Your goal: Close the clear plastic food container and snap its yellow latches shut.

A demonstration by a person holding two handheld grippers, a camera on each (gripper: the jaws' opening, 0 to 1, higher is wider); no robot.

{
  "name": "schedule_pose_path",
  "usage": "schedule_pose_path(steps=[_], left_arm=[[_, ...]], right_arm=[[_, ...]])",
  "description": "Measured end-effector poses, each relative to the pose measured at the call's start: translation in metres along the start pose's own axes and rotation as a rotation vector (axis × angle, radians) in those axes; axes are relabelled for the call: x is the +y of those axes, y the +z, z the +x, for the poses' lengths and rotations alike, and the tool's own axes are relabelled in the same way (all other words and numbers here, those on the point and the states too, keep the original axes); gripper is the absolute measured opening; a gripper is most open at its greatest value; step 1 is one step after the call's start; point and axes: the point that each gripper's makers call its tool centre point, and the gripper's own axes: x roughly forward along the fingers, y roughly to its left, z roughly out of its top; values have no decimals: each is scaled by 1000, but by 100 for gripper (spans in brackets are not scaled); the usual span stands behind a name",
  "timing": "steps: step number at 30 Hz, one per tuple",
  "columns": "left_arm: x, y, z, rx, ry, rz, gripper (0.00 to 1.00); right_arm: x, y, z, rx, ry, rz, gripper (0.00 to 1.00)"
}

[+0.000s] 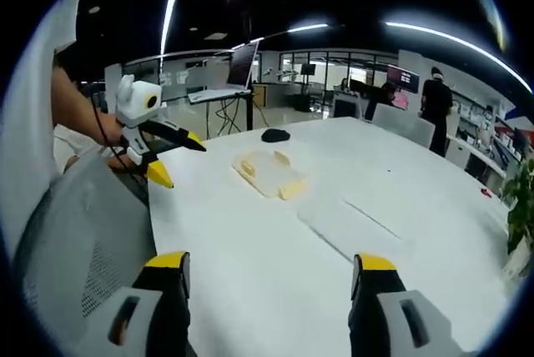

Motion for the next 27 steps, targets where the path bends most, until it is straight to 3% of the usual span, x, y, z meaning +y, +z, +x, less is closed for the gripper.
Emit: schedule_pose_path(steps=[27], left_arm=[[33, -15, 4, 38, 30, 1, 72]], right_arm=[[-12, 20, 42, -3, 63, -27, 77]])
